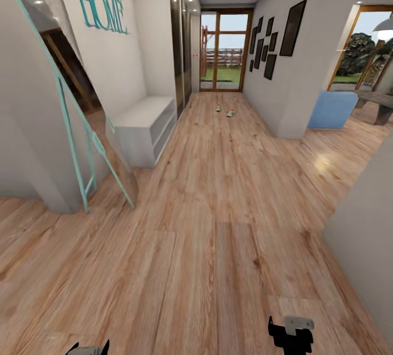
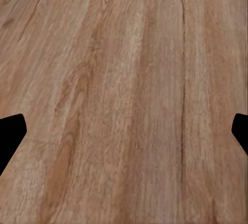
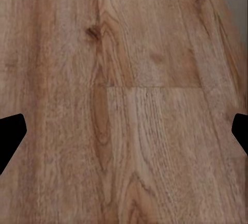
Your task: Pick up the two gym shoes and the two sandals from the corridor floor and place them onto the hallstand (shoe rack) in the corridor, making sure they are on the rack and not on the floor. Arrange them so the two gym shoes are next to each other and the two sandals are next to each other.
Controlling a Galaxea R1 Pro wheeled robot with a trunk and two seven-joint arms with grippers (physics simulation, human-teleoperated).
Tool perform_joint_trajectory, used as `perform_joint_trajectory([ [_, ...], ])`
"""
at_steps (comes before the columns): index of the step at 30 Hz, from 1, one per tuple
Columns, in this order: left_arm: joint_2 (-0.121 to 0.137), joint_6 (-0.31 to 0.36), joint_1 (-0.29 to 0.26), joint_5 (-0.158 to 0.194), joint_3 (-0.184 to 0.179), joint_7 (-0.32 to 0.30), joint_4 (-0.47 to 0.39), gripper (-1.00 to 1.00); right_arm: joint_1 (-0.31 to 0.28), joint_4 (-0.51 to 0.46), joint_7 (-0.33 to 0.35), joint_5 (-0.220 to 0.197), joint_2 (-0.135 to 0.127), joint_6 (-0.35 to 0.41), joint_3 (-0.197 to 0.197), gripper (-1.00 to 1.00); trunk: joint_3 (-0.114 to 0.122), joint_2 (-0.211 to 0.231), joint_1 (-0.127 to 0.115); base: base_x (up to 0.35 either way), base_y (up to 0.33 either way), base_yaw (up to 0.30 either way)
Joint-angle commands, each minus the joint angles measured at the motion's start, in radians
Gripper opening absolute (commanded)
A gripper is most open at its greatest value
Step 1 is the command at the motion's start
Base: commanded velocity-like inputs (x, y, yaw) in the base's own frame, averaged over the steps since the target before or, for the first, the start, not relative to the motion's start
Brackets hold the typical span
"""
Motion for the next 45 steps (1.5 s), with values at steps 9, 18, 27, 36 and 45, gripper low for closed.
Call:
perform_joint_trajectory([
  [9,0.000,-0.001,0.000,0.009,0.004,-0.010,0.000,1.00,-0.001,0.002,-0.004,0.011,0.000,-0.003,-0.007,1.00,-0.001,0.000,0.000,0.339,0.000,-0.295],
  [18,0.000,-0.001,0.000,0.009,0.004,-0.010,0.000,1.00,-0.001,0.002,-0.003,0.011,0.000,-0.003,-0.007,1.00,-0.001,0.000,0.000,0.339,0.000,-0.280],
  [27,0.000,0.000,0.000,0.009,0.004,-0.010,0.000,1.00,-0.001,0.002,0.034,0.014,-0.003,-0.004,-0.006,1.00,-0.001,0.000,0.000,0.339,0.000,-0.054],
  [36,0.000,-0.001,0.000,0.009,0.004,-0.010,0.000,1.00,-0.001,0.001,0.238,0.011,-0.009,-0.004,-0.006,1.00,-0.001,0.000,0.000,0.339,0.000,-0.002],
  [45,0.000,-0.001,0.000,0.009,0.004,-0.010,0.001,1.00,0.007,0.002,0.247,0.011,-0.009,-0.004,-0.006,1.00,-0.001,0.000,0.000,0.339,0.000,0.000],
])
